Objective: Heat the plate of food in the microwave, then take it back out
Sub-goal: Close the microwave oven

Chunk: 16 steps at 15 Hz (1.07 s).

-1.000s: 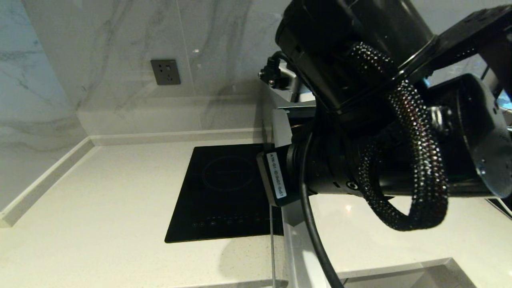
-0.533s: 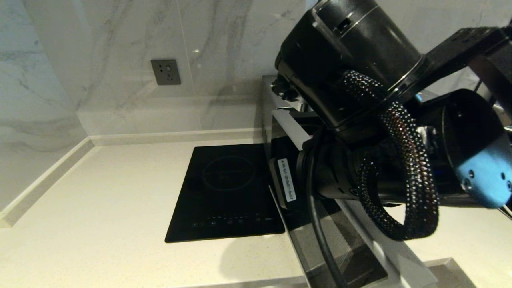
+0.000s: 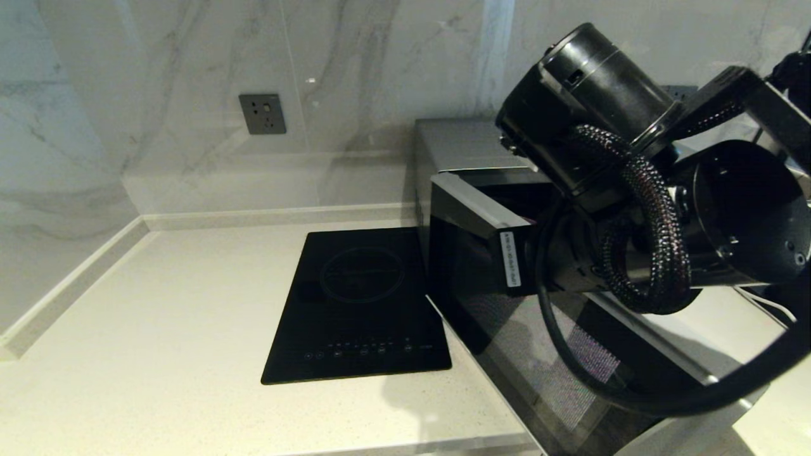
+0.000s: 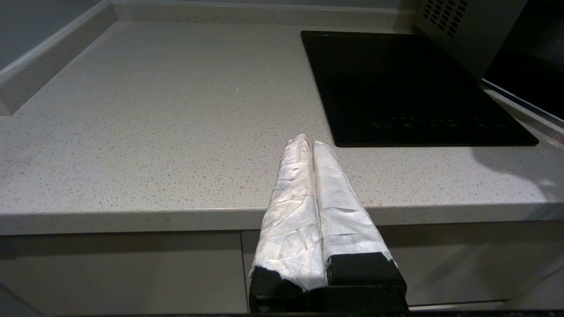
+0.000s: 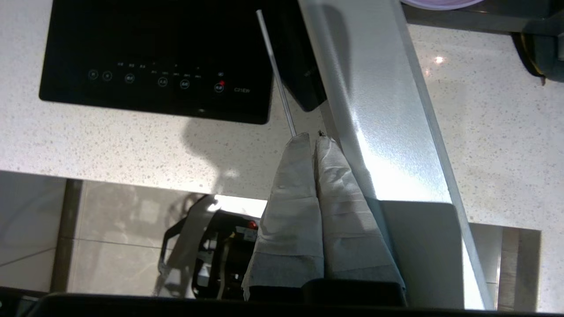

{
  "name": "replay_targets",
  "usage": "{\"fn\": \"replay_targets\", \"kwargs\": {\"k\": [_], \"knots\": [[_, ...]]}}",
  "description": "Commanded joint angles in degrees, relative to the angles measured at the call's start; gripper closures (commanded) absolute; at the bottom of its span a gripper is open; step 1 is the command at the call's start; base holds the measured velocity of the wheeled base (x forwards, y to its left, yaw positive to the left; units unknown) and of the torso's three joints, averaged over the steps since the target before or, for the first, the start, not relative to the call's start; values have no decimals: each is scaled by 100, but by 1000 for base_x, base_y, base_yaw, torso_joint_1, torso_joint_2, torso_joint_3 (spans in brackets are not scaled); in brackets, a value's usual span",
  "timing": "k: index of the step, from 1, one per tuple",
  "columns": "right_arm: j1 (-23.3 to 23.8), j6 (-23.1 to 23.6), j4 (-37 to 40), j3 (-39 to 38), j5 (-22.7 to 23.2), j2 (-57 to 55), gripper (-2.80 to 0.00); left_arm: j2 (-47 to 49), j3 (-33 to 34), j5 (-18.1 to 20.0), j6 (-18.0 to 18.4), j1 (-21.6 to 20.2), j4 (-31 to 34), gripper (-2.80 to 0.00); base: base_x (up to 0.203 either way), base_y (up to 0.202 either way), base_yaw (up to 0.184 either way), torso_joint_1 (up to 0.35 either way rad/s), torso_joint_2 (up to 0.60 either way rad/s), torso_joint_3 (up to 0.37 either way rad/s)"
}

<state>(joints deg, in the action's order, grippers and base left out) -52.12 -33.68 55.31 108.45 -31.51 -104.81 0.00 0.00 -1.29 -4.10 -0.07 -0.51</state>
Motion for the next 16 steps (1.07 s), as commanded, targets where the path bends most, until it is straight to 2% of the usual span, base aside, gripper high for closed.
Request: {"fn": "replay_targets", "kwargs": {"k": [1,7,10,13,16], "knots": [[297,-24,33,-227,-31,272,0,9,0,-11,-3,-1,-2,0,0,0,0,0,0,0],[1104,-42,14,-873,-23,811,0,9,0,-3,-3,-1,-2,0,0,0,0,0,0,0],[1713,-42,-23,-945,-13,887,0,9,0,-3,-3,-1,-2,0,0,0,0,0,0,0],[2403,-9,-365,-1094,34,837,0,9,0,-3,-3,-1,-2,0,0,0,0,0,0,0],[2803,2,-754,-1150,47,638,0,9,0,-3,-3,-1,-2,0,0,0,0,0,0,0]]}}
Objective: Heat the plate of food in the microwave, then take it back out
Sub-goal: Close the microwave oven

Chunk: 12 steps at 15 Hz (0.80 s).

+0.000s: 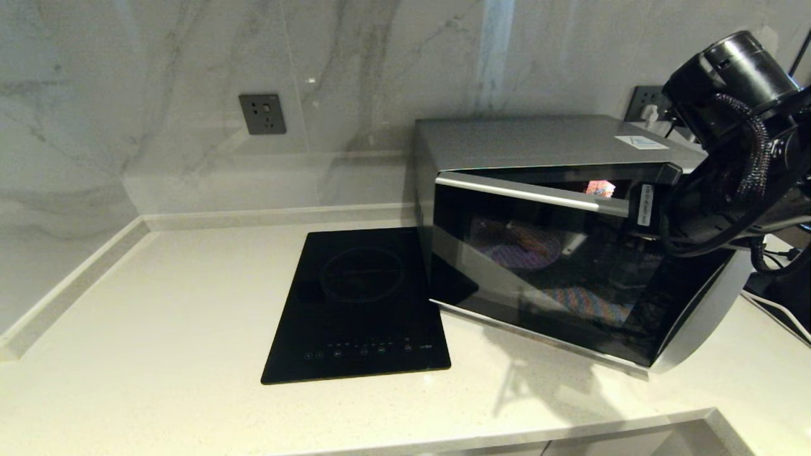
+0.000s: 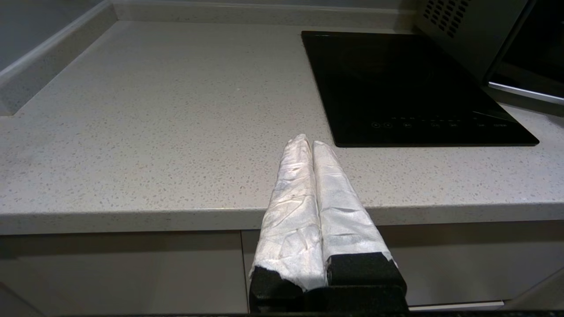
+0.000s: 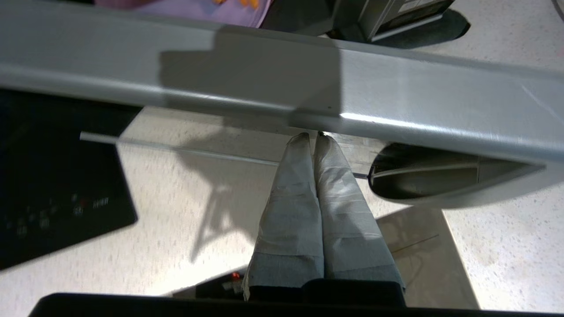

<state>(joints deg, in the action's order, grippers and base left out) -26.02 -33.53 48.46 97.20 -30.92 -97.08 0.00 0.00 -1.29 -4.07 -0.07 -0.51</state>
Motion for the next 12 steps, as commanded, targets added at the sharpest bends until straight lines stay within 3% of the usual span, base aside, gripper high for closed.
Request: {"fn": "replay_targets", "kwargs": {"k": [1,5,12], "knots": [[303,-13,-218,-26,7,-214,0,9,0,-3,-6,-1,-2,0,0,0,0,0,0,0],[699,196,-951,-8,110,-513,0,9,0,-3,-6,-1,-2,0,0,0,0,0,0,0],[844,303,-1847,15,112,-830,0,9,0,-3,-6,-1,-2,0,0,0,0,0,0,0]]}}
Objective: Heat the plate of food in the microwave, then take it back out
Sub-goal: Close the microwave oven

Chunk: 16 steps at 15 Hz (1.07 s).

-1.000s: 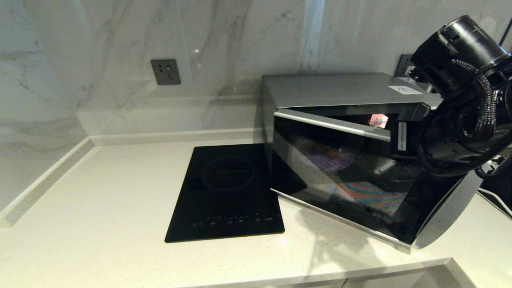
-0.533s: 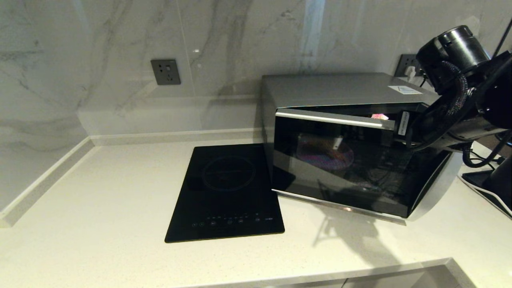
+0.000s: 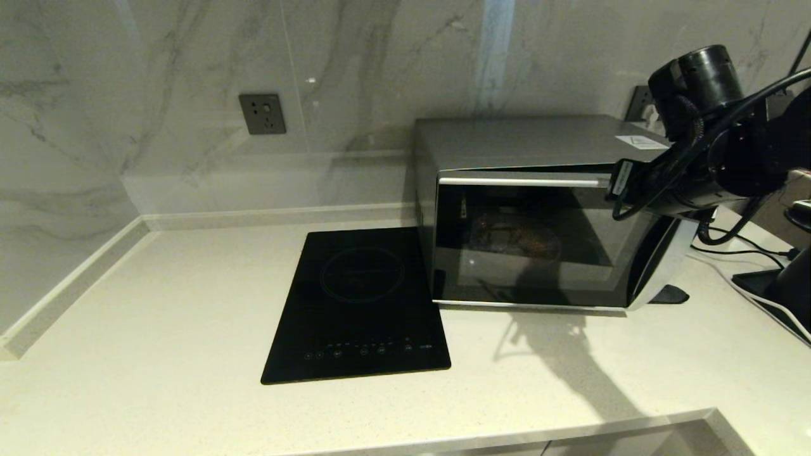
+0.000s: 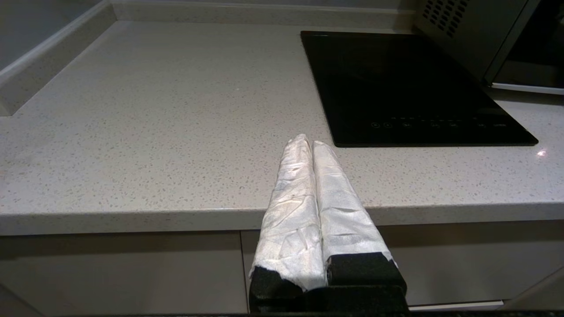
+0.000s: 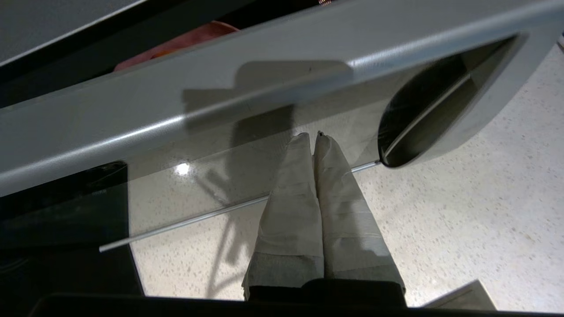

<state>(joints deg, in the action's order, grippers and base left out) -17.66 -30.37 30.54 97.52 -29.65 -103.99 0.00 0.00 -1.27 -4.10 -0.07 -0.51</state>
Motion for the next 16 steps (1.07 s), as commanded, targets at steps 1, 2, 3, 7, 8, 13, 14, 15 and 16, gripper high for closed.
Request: {"fn": "replay_targets", "kwargs": {"k": [1,2,3,7,8,13,14,15,16], "knots": [[9,-13,-144,-6,-15,-200,0,9,0,-5,-3,-1,-2,0,0,0,0,0,0,0],[15,-13,-270,1,-15,-270,0,9,0,-5,-3,-1,-2,0,0,0,0,0,0,0],[21,-13,-384,3,-15,-340,0,9,0,-5,-3,-1,-2,0,0,0,0,-1,1,31],[123,19,-807,36,57,-564,0,9,0,-5,-3,-1,-2,0,0,0,0,0,0,0],[137,67,-901,52,121,-588,0,9,0,-5,-3,-1,-2,0,0,0,0,0,0,0],[211,268,-1391,91,178,-755,0,9,0,-5,-3,-1,-2,0,0,0,0,0,0,0],[211,270,-1416,124,186,-764,0,9,0,-5,-3,-1,-2,0,0,0,0,0,0,0],[211,273,-1428,153,187,-778,0,9,0,-5,-3,-1,-2,0,0,0,0,0,0,0],[211,277,-1428,162,187,-799,0,9,0,-5,-3,-1,-2,0,0,0,0,0,0,0]]}}
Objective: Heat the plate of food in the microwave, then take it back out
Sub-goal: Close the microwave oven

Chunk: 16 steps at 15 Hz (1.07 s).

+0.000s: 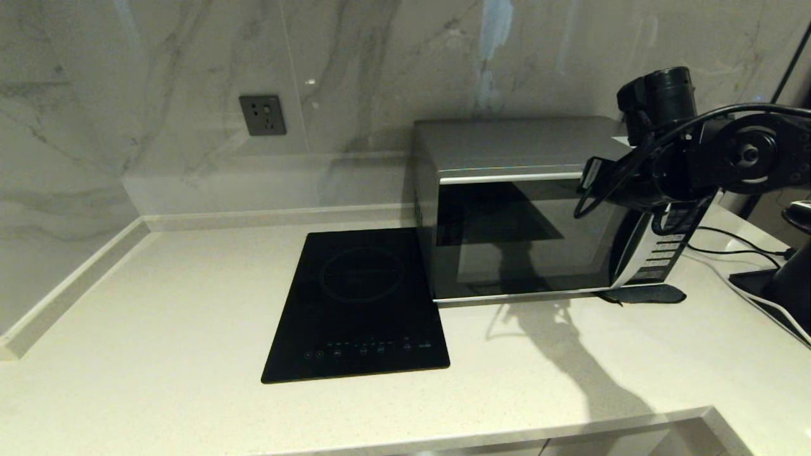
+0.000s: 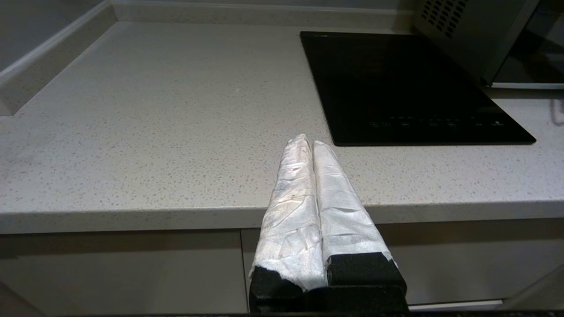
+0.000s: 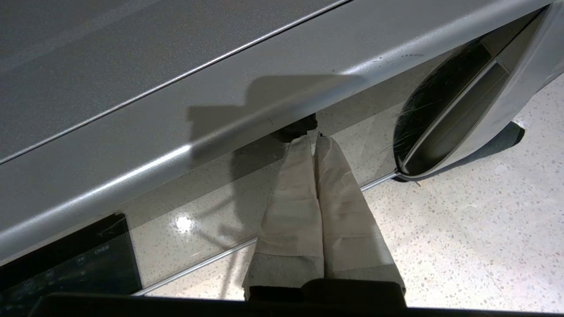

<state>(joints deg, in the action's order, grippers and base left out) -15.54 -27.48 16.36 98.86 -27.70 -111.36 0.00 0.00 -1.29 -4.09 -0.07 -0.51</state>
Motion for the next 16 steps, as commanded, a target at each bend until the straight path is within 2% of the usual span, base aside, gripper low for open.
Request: {"fn": "replay_targets", "kwargs": {"k": [1,6,11,13,16], "knots": [[-1,-21,-10,19,-8,-69,0,9,0,-3,-5,-1,-2,0,0,0,0,0,0,0],[127,-33,20,-275,15,383,0,9,0,-3,-5,-1,-2,0,0,0,0,0,0,0],[373,75,42,-1040,542,1473,0,9,0,-3,-5,-1,-2,0,0,0,0,0,0,0],[628,94,94,-1299,912,1922,0,9,0,-3,-5,-1,-2,0,0,0,0,0,0,0],[1492,84,181,-1532,2130,2405,0,9,0,-3,-5,-1,-2,0,0,0,0,0,0,0]]}}
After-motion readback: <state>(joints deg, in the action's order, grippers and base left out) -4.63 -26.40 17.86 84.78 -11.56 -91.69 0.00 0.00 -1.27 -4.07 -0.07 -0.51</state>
